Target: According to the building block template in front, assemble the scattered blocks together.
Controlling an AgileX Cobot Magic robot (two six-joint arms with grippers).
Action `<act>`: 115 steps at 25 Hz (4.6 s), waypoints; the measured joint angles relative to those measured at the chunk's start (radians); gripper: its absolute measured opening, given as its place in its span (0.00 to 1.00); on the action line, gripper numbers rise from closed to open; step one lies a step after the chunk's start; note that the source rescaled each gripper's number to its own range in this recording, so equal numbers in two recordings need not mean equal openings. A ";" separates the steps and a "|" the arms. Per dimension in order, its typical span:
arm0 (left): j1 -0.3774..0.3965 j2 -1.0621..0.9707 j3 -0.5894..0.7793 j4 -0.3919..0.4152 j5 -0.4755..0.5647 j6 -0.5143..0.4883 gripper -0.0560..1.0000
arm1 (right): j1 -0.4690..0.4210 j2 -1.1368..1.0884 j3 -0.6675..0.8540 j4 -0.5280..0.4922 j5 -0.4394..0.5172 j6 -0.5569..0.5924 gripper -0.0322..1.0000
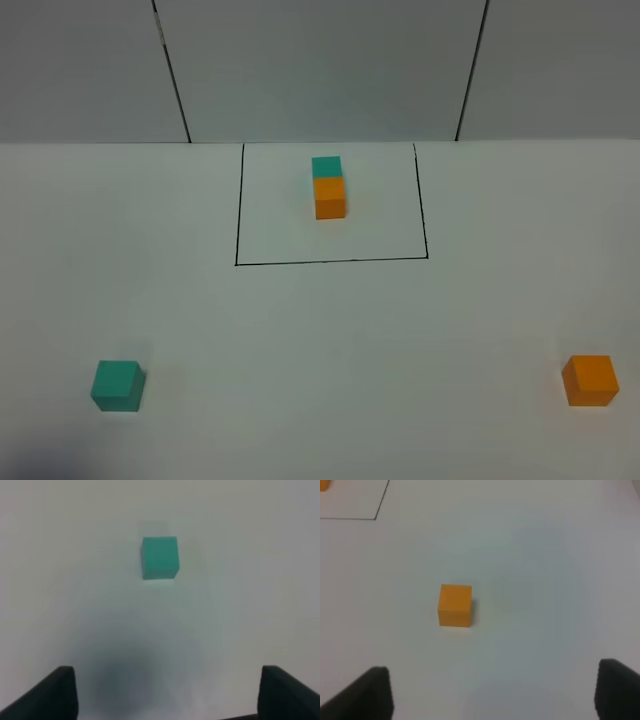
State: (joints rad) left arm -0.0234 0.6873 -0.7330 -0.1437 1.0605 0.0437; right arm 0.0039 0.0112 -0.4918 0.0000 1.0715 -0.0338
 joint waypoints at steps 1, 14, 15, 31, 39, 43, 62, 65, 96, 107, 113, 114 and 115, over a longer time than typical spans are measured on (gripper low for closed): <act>0.000 0.076 -0.021 -0.001 -0.004 -0.001 0.68 | 0.000 0.000 0.000 0.000 0.000 0.000 0.68; -0.089 0.784 -0.197 0.000 -0.175 0.001 0.68 | 0.000 0.000 0.000 0.000 0.000 0.000 0.68; -0.112 0.824 -0.212 0.000 -0.188 0.000 0.68 | 0.000 0.000 0.000 0.000 0.000 0.000 0.68; -0.175 0.993 -0.261 0.119 -0.257 -0.148 0.68 | 0.000 0.000 0.000 0.000 0.000 0.000 0.68; -0.175 1.058 -0.261 0.081 -0.269 -0.138 0.68 | 0.000 0.000 0.000 0.000 0.000 0.000 0.68; -0.175 1.100 -0.261 0.075 -0.286 -0.138 0.68 | 0.000 0.000 0.000 0.000 0.000 0.000 0.68; -0.181 1.234 -0.261 0.065 -0.348 -0.138 0.61 | 0.000 0.000 0.000 0.000 0.000 0.000 0.68; -0.181 1.236 -0.261 0.069 -0.348 -0.138 0.37 | 0.000 0.000 0.000 0.000 0.000 0.000 0.68; -0.528 1.560 -1.105 0.171 0.108 0.786 0.06 | 0.000 0.000 0.000 0.000 0.000 0.000 0.68; -0.581 1.696 -1.162 0.248 0.097 0.855 0.06 | 0.000 0.000 0.000 0.000 0.000 0.000 0.68; -0.581 1.718 -1.163 0.269 0.084 0.881 0.06 | 0.000 0.000 0.000 0.000 0.000 0.000 0.68; -0.581 1.719 -1.165 0.270 0.084 0.891 0.06 | 0.000 0.000 0.000 0.000 0.000 0.000 0.68; -0.581 1.720 -1.167 0.271 0.084 0.899 0.06 | 0.000 0.000 0.000 0.000 0.000 0.000 0.68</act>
State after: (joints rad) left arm -0.6042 2.4070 -1.9003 0.1269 1.1446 0.9425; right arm 0.0039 0.0112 -0.4918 0.0000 1.0715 -0.0338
